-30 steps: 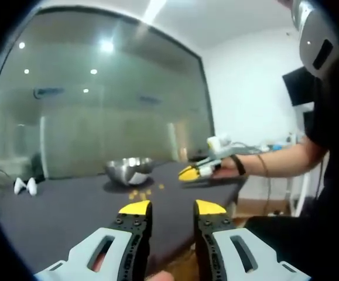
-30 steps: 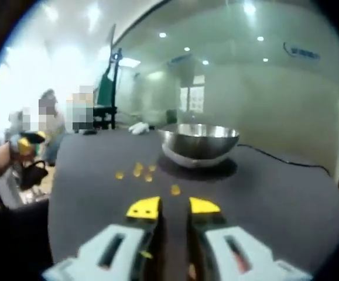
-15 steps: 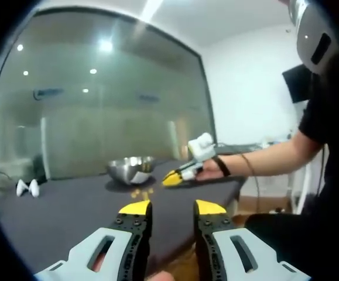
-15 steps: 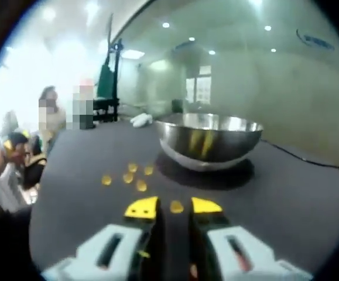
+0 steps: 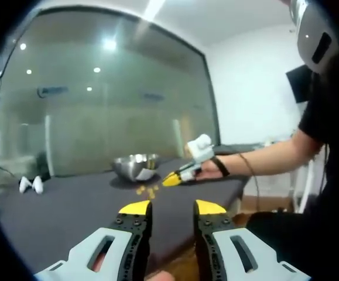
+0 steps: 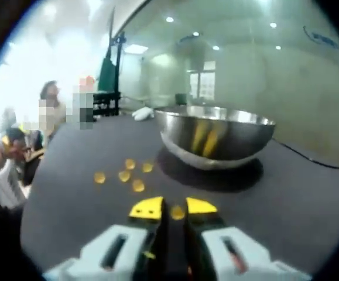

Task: Pick up the QQ candy scattered on the table and place it into the stainless steel bowl on the table

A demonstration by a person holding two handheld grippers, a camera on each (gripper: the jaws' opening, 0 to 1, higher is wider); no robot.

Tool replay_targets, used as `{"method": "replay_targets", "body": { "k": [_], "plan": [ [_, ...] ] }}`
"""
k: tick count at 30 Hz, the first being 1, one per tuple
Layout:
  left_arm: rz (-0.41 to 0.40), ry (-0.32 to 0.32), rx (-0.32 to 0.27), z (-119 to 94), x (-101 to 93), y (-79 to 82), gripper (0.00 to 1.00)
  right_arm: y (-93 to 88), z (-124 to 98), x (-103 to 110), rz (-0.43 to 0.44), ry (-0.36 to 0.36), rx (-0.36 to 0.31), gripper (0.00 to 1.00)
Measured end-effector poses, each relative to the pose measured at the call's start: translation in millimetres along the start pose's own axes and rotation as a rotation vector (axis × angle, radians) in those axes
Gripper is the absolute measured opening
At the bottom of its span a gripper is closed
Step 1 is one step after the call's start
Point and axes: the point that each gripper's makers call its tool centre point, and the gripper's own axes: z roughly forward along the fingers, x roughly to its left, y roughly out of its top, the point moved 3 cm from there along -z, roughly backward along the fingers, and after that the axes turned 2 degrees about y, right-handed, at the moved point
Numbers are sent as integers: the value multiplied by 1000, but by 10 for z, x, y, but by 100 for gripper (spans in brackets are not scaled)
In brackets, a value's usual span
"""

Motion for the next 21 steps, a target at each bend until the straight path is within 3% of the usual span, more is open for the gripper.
{"method": "replay_targets", "body": {
  "k": [17, 21],
  "plan": [
    [3, 0, -10, -37, -6, 35, 30, 10, 14, -79, 15, 6, -7, 9],
    [1, 5, -11, -55, 7, 39, 30, 215, -57, -58, 6, 15, -62, 9]
  ]
}}
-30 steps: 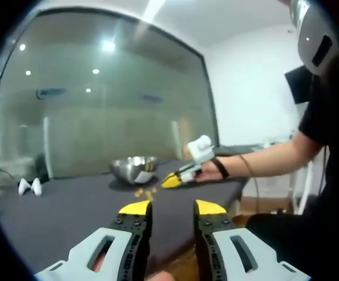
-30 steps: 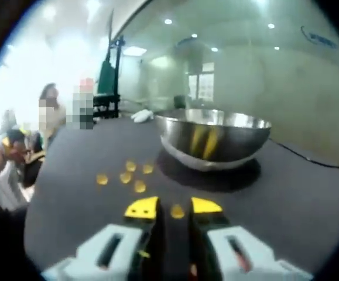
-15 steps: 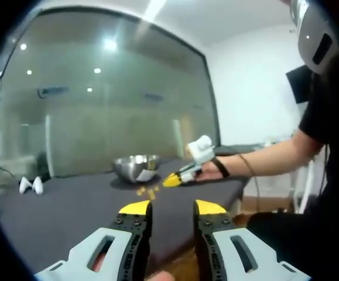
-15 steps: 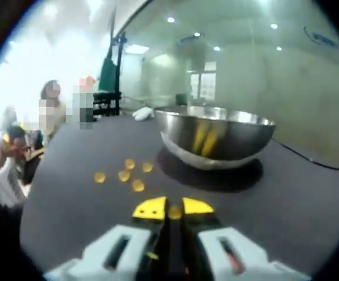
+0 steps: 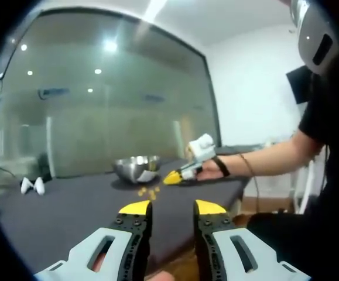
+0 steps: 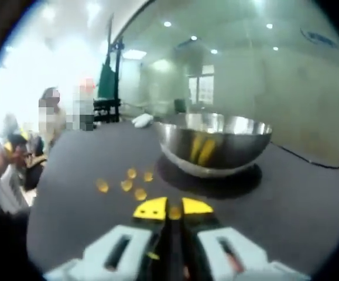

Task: Pick up the QQ candy scattered on the table and place it into the stainless steel bowl on the table

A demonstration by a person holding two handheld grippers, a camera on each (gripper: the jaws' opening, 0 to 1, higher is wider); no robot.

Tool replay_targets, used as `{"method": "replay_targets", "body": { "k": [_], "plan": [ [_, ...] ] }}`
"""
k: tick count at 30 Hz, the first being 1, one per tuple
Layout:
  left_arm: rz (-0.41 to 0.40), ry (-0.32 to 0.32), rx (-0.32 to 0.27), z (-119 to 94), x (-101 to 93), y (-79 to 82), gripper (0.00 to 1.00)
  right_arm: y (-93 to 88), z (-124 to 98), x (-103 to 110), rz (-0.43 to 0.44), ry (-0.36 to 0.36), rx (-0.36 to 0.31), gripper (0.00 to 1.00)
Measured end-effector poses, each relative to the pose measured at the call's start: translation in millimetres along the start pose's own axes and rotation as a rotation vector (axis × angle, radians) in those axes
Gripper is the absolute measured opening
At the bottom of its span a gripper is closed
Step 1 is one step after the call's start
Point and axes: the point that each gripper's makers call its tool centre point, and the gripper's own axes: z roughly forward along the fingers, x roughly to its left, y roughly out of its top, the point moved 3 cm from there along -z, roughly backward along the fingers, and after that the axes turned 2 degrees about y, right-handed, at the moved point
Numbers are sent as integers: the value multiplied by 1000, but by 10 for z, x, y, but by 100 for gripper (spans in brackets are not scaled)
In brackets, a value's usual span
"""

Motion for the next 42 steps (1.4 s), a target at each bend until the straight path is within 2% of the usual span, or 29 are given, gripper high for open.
{"method": "replay_targets", "body": {
  "k": [8, 13, 17, 20, 24, 26, 29, 35, 37, 39, 42],
  "plan": [
    [0, -9, -3, 8, -35, -1, 30, 580, -84, -63, -65, 4, -89, 9],
    [2, -16, -4, 28, -52, 3, 30, 893, -51, -216, -85, -29, -124, 9],
    [4, -17, -14, 27, -61, 39, 30, 1061, 60, -392, -85, -40, -142, 9],
    [3, -16, -15, 11, -59, 43, 30, 1128, 88, -445, -68, -53, -140, 9],
    [8, -5, 4, -20, -33, 10, 30, 1257, 181, -511, 2, -60, -169, 9],
    [8, -3, 5, -40, -26, 22, 30, 1306, 247, -571, 2, -71, -172, 9],
    [12, 2, 7, -49, -19, 34, 30, 1333, 346, -548, -5, -75, -168, 9],
    [14, 11, 6, -69, -5, 46, 30, 1227, 507, -515, -40, -57, -122, 9],
    [13, 13, 10, -79, 2, 29, 30, 1152, 528, -584, -42, -56, -113, 10],
    [10, 17, 16, -82, 11, 7, 30, 1131, 523, -565, -18, -54, -101, 12],
    [10, 14, 19, -77, 10, -3, 30, 1136, 514, -541, -3, -41, -119, 14]
  ]
}}
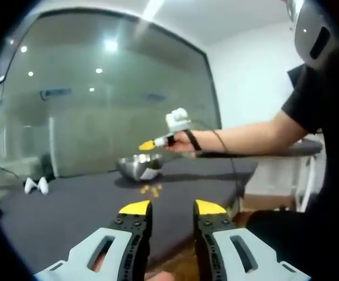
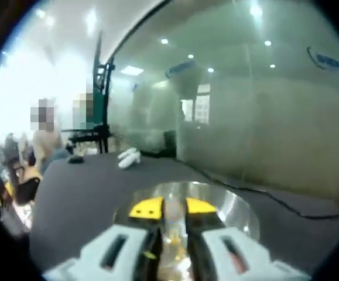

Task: Pick up the QQ candy scattered on the table and place it into the stainless steel bowl on the table

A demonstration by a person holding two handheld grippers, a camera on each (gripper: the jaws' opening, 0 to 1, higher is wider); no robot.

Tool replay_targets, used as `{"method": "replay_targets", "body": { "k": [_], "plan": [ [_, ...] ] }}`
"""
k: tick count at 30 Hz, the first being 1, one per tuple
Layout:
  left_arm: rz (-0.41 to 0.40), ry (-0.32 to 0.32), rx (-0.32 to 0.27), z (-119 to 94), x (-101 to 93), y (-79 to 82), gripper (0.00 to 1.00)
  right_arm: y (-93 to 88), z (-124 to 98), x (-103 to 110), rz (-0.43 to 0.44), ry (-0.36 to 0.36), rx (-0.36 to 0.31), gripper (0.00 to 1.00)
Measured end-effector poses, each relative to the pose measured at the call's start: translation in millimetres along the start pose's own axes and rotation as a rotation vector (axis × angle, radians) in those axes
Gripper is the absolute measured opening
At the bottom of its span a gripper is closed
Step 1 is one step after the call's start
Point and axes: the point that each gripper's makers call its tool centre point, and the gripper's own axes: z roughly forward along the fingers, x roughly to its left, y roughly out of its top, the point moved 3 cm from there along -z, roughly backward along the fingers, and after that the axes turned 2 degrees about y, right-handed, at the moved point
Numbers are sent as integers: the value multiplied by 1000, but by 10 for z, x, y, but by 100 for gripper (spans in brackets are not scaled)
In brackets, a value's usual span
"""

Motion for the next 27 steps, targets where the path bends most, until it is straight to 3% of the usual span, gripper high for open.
{"method": "replay_targets", "body": {
  "k": [5, 14, 27],
  "plan": [
    [2, -3, -6, 14, -3, 12, 30, 25, -33, 14, 24, -9, -14, 14],
    [2, -3, -4, -6, -17, 1, 30, -101, -87, 52, 12, -10, -1, 14],
    [5, 0, -7, -3, -28, 16, 30, 100, -362, 154, 15, 5, -69, 14]
  ]
}}
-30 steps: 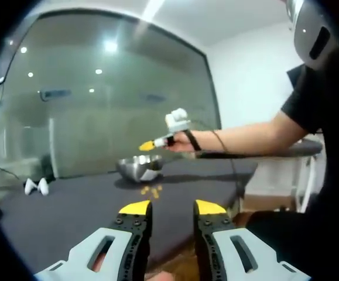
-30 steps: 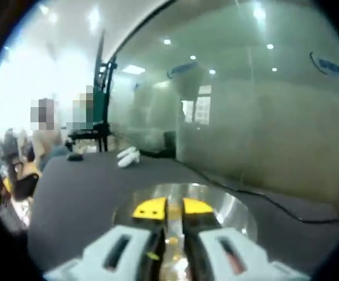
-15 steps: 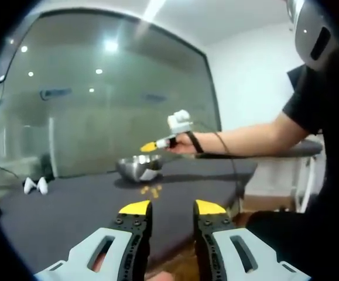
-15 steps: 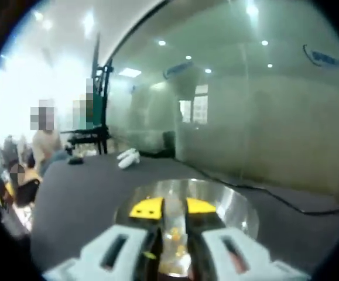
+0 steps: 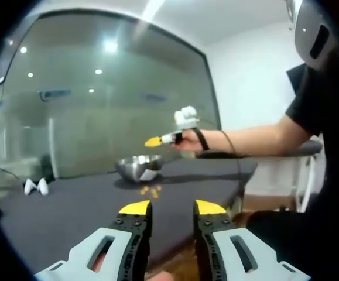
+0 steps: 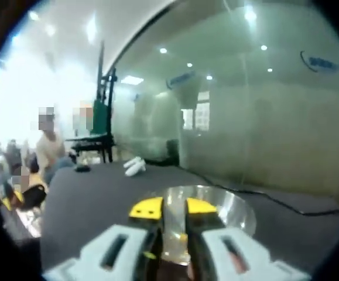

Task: Pick up the QQ candy scattered on the table and place it into the stainless steel bowl on the table

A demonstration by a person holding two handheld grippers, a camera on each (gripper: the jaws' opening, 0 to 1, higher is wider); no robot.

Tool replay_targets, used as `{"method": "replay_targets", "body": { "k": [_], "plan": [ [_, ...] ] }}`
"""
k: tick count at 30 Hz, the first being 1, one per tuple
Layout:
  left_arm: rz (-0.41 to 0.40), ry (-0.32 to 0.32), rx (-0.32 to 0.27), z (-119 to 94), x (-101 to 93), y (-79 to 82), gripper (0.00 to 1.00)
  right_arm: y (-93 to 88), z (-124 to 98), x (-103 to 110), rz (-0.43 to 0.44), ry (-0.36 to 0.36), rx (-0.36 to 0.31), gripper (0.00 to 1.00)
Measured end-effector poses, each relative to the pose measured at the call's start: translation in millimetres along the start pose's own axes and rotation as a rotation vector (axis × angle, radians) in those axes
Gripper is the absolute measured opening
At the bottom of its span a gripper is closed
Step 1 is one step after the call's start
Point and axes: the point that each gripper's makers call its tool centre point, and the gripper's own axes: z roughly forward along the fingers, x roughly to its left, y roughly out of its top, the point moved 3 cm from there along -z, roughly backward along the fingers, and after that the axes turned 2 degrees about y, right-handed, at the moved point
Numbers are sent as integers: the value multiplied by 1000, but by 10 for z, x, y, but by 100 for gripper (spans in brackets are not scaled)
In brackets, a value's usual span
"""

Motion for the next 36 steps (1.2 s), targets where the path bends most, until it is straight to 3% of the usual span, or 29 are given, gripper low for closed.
{"method": "replay_targets", "body": {
  "k": [13, 24, 31, 36],
  "plan": [
    [8, -14, -16, 25, -76, 65, 30, 72, -532, 171, -3, 7, -59, 15],
    [15, -34, -14, 49, -147, 76, 30, -98, -790, 402, 9, 40, -55, 16],
    [15, -40, -13, 49, -161, 72, 30, -463, -849, 458, 20, 37, 5, 16],
    [15, -38, -10, 53, -153, 61, 30, -611, -865, 497, 36, 42, 24, 16]
  ]
}}
